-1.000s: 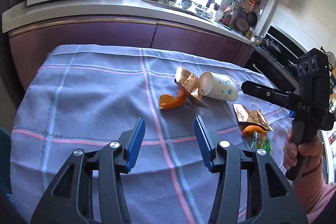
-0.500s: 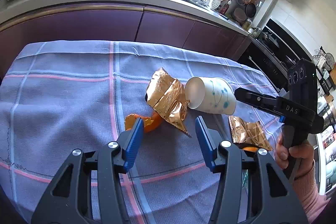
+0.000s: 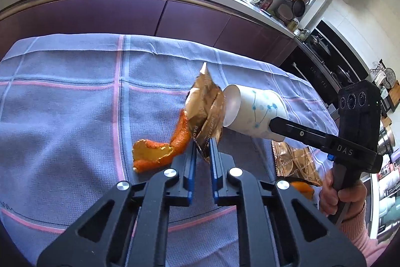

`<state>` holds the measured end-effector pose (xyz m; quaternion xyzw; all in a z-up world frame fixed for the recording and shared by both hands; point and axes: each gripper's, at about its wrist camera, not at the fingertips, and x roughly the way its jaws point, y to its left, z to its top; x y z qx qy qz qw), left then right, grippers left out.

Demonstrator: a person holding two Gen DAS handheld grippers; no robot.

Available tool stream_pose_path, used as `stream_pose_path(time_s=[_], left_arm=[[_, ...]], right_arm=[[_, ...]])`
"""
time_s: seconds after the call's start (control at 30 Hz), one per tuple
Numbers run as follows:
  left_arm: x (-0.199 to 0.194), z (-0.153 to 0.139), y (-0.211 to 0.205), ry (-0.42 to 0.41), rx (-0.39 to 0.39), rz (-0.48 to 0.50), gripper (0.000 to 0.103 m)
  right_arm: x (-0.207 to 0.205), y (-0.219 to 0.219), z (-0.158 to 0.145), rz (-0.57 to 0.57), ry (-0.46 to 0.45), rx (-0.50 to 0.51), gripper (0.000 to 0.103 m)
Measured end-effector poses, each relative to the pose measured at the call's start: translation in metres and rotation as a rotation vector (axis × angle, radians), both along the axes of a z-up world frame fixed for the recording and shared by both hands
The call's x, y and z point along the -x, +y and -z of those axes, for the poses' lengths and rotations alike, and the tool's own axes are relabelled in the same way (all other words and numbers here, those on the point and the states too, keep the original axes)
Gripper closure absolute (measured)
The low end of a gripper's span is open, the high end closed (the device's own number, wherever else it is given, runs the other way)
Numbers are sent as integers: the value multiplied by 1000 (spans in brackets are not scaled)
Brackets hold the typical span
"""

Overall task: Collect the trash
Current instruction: 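Grasp the gold foil wrapper with the left gripper while the right gripper grasps the dotted paper cup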

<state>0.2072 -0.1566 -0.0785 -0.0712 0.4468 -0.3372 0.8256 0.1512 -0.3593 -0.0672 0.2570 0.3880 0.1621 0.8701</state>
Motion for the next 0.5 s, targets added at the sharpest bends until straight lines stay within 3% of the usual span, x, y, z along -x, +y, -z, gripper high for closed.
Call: stream_pose_path(time_s=[0.17, 0.5], left_arm=[[7, -5, 4, -42, -14, -9, 94], [42, -34, 40, -156, 2, -41, 94]], right_arm=[[10, 9, -14, -5, -50, 42, 101], [33, 37, -49, -27, -168, 97, 101]])
